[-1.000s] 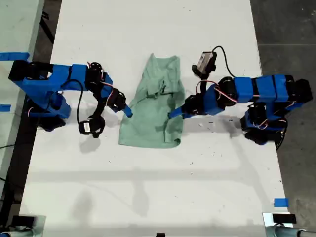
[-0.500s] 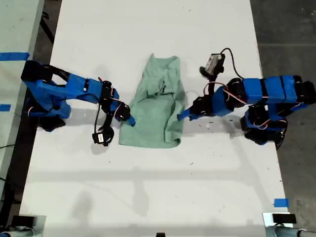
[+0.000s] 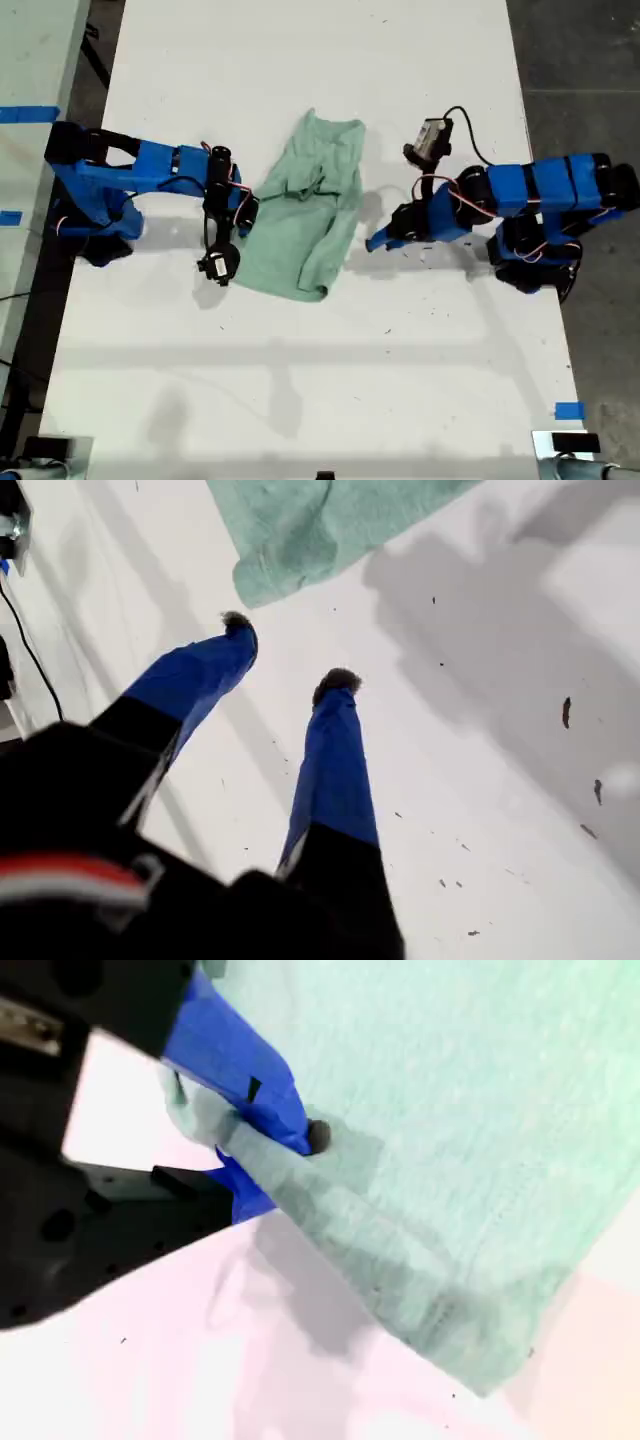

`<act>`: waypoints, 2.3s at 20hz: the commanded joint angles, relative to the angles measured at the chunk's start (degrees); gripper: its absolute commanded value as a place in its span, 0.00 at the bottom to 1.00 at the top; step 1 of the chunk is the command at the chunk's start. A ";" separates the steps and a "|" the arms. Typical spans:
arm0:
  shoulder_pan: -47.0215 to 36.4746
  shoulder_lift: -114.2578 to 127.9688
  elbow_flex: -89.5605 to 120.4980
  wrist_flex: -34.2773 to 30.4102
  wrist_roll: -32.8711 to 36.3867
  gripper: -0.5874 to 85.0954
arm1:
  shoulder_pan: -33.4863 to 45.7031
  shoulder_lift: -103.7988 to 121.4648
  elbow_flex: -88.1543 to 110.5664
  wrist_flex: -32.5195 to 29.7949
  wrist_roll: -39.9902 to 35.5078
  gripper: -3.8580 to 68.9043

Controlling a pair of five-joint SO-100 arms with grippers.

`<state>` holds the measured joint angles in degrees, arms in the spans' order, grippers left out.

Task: Fold tshirt

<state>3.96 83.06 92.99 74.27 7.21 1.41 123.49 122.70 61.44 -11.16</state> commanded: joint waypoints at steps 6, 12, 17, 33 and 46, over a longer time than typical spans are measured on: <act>0.70 -23.82 -44.74 13.45 -1.32 0.01 | -1.05 6.24 2.99 -1.76 2.20 0.23; 3.87 -44.56 -52.38 -10.20 3.16 0.21 | -0.88 10.99 6.94 -2.20 3.43 0.23; 5.01 -43.68 -51.59 -5.19 2.81 0.35 | -1.32 11.43 8.44 -2.99 4.04 0.23; 7.03 -1.67 -32.34 27.25 -1.76 0.34 | -3.08 35.51 18.54 8.00 7.65 0.23; 10.90 13.18 9.23 -2.29 -2.90 0.33 | -3.34 35.07 18.63 7.12 7.38 0.24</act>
<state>13.80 95.01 104.68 69.96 3.43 -0.79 158.73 141.77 70.31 -3.96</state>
